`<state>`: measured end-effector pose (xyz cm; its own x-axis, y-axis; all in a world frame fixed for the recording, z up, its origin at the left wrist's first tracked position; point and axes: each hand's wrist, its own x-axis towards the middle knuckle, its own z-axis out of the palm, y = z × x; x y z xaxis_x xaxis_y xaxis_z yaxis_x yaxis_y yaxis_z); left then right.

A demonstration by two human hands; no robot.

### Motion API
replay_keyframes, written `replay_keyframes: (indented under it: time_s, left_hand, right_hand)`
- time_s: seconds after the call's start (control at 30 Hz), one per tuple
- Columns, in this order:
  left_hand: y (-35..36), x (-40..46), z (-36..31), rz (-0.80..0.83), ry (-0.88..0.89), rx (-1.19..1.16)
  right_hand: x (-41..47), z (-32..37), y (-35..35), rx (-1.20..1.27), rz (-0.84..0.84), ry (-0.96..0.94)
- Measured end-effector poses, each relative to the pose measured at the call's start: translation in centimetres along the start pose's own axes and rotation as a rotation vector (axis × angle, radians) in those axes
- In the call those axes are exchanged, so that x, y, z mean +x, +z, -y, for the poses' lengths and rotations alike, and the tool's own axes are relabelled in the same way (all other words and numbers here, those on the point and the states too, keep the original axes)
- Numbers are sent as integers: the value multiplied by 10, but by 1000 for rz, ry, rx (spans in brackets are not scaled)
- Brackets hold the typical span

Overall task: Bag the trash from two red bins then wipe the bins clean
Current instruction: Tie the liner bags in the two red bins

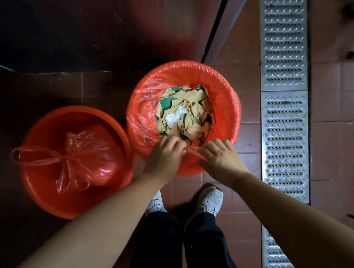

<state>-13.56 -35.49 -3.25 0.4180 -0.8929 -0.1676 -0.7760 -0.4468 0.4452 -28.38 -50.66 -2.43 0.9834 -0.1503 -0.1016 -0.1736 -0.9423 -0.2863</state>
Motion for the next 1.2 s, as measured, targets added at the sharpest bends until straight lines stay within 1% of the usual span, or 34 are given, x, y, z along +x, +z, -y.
replay_keyframes:
  time_s: [0.03,0.07,0.13,0.2,0.3,0.43,0.57,0.67,0.73,0.83,0.93,1.0,1.1,1.2]
  left_hand:
    - [-1,-8,0,12,65,38]
    - [-2,-16,1,59,106,78]
    - [-4,-28,5,191,115,175]
    - [-6,-34,7,259,115,229]
    - [-4,-34,8,234,193,183]
    - [2,-40,-1,231,199,127]
    - [7,-48,-19,202,134,91]
    - [12,-52,-32,193,81,16]
    - [12,-57,-45,219,50,-21]
    - [6,-63,-64,243,64,-60]
    - [-6,-55,-75,190,96,-49]
    - [-18,-43,-77,142,79,-12]
    - [-33,-22,-75,72,-16,39]
    - [-39,-8,-70,82,-42,80]
  right_hand:
    - [-9,-1,-3,1,31,-47]
    - [-16,-2,-7,0,78,-56]
    - [-25,-4,-12,6,168,-1]
    - [-27,-5,-12,-21,257,34]
    - [-27,-6,-6,-77,297,17]
    - [-33,-6,-8,-102,320,33]
    - [-49,-10,-17,-103,249,-13]
    - [-55,-15,-25,-118,248,-24]
    - [-59,-17,-31,-123,299,-19]
    - [-73,-18,-42,-58,444,63]
    - [-81,-17,-55,23,529,192]
    - [-75,-19,-63,38,505,255]
    - [-56,-18,-72,90,407,360]
    - [-36,-8,-74,158,322,378]
